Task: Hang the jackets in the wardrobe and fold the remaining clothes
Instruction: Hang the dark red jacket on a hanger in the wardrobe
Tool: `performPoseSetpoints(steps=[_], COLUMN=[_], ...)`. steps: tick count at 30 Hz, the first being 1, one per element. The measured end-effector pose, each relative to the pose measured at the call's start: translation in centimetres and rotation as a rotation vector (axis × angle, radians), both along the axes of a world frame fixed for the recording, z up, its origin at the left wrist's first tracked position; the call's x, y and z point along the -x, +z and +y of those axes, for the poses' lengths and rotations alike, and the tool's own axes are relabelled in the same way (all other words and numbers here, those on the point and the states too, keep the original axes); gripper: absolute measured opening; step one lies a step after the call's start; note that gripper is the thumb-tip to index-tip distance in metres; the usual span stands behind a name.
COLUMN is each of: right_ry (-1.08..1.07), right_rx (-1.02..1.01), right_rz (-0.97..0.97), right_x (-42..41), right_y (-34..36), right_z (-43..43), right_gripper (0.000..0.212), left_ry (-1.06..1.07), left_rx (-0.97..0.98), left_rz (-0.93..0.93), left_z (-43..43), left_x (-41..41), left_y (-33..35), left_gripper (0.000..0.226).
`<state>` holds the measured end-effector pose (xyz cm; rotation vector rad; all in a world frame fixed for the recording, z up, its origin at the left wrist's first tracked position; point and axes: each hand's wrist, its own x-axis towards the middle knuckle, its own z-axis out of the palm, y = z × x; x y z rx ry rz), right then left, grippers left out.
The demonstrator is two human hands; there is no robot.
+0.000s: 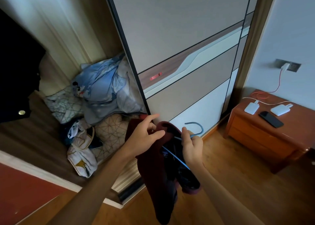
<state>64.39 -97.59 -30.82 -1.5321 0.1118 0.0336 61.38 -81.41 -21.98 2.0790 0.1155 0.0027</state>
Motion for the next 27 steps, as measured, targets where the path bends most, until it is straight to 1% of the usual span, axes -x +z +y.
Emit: performPoseSetpoints(steps=[2,3,4,5,6,7,8,9,11,13,16,17,18,20,21,22,23,24,25,26,27], right_ry=[-0.002,0.002,0.004,0.003,0.001,0.002,0.004,0.006,0.023,0.022,-0.002,0.0,-0.001,-0.045,-0.078,-0.08,-0.052,0.012,0.112,0.234,0.361], right_rx=[-0.017,-0.038,-0.069,-0.104,-0.132,-0.16,-0.186,-0.2,-0.151,-0.049,0.041,0.08,0.117,0.229,0.322,0.415,0.494,0.546,0.59,0.626,0.671], right_rz=[-0.03,-0.058,-0.086,-0.107,-0.127,-0.141,-0.152,-0.159,-0.182,-0.222,-0.226,-0.223,-0.234,-0.359,-0.468,-0.577,-0.651,-0.685,-0.665,-0.589,-0.467], right_x=[-0.4,-0.5,-0.6,-0.8,-0.8,-0.9,-0.9,-1.0,-1.5,-2.5,-3.9,-4.0,-4.0,-3.5,-3.0,-2.4,-1.5,-0.6,0.3,1.1,1.6], right_y=[0.8,1.1,1.5,1.8,2.1,2.4,2.8,3.2,3.9,4.2,4.0,3.9,3.5,2.6,1.9,0.8,-0.6,-2.4,-4.4,-6.2,-7.8], right_z=[-0.7,-1.1,-1.5,-1.8,-2.1,-2.3,-2.4,-2.5,-2.8,-3.1,-3.5,-3.4,-3.3,-3.6,-4.0,-4.4,-5.0,-5.4,-5.7,-6.0,-6.2], right_gripper=[0.053,0.053,0.053,0.054,0.055,0.055,0.054,0.053,0.052,0.054,0.058,0.053,0.042,0.012,0.013,0.023,0.027,0.028,0.029,0.03,0.033], left_ry=[-0.025,-0.017,-0.01,-0.014,-0.037,-0.085,-0.151,-0.223,-0.293,-0.235,-0.191,-0.189,-0.184,-0.148,-0.12,-0.092,-0.065,-0.033,0.003,0.038,0.062], left_rx=[-0.289,-0.504,-0.751,-0.955,-1.085,-1.149,-1.17,-1.151,-1.048,-0.996,-0.957,-0.937,-0.923,-0.895,-0.873,-0.849,-0.822,-0.796,-0.77,-0.75,-0.738], left_rz=[-0.017,-0.046,-0.12,-0.218,-0.308,-0.39,-0.452,-0.491,-0.541,-0.578,-0.56,-0.539,-0.525,-0.52,-0.516,-0.511,-0.509,-0.508,-0.505,-0.5,-0.5], left_z=[0.0,-0.1,-0.1,-0.1,0.2,0.6,1.2,1.7,1.7,1.0,0.7,0.8,0.9,1.1,1.4,1.7,2.2,2.7,3.2,3.5,3.7], left_x=[-0.3,-0.4,-0.5,-0.7,-1.1,-1.7,-2.4,-3.0,-3.5,-3.3,-3.3,-3.5,-3.8,-4.1,-4.2,-4.4,-4.5,-4.6,-4.6,-4.5,-4.4], left_y=[0.0,0.1,0.2,0.3,0.4,0.4,0.4,0.2,0.3,0.2,-0.1,0.0,0.0,0.4,0.6,0.8,1.0,1.4,1.8,2.2,2.7], left_gripper=[0.074,0.071,0.065,0.061,0.062,0.064,0.066,0.063,0.051,0.053,0.06,0.061,0.06,0.058,0.058,0.059,0.059,0.059,0.058,0.059,0.061])
